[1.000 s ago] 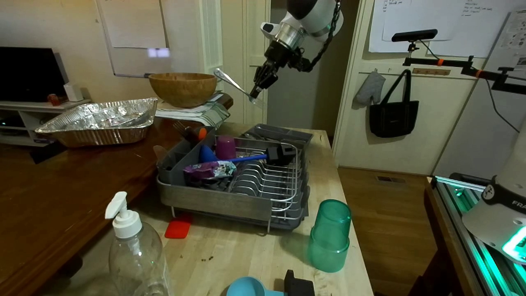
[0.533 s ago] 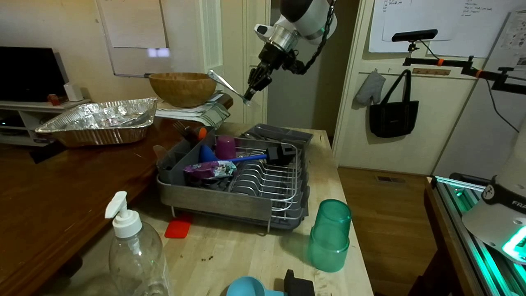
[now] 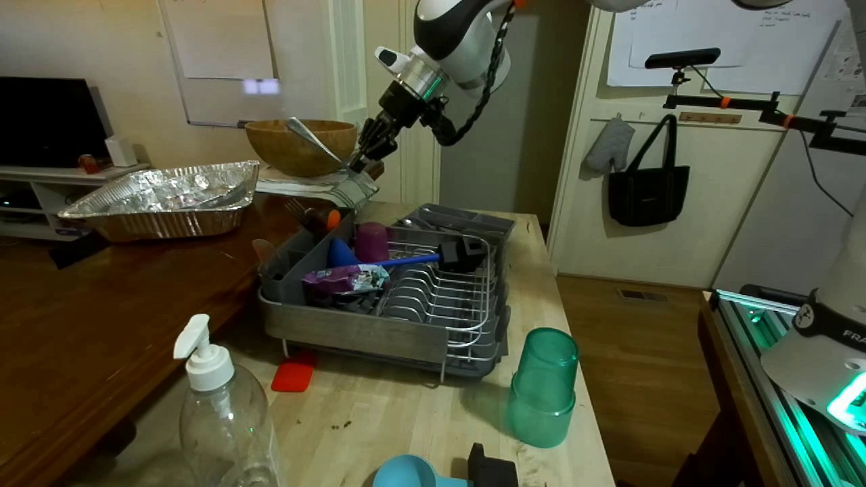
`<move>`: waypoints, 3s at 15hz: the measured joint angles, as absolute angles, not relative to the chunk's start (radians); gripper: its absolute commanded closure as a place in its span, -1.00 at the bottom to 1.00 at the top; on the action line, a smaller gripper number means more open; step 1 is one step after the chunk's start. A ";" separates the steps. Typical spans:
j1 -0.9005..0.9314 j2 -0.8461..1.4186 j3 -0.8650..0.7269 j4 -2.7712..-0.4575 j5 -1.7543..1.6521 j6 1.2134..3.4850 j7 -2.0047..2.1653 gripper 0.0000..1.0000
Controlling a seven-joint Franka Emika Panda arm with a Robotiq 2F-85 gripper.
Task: Move the fork to the left
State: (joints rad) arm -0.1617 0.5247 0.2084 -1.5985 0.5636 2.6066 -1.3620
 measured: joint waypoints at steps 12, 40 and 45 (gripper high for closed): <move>-0.165 0.793 0.298 -1.303 0.455 2.603 -1.364 0.98; -0.162 0.863 0.321 -1.230 0.381 2.538 -1.424 -0.35; -0.160 0.862 0.321 -1.230 0.374 2.549 -1.424 -1.00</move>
State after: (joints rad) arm -0.1598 0.8622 0.3207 -1.2296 0.3738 2.5488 -1.4236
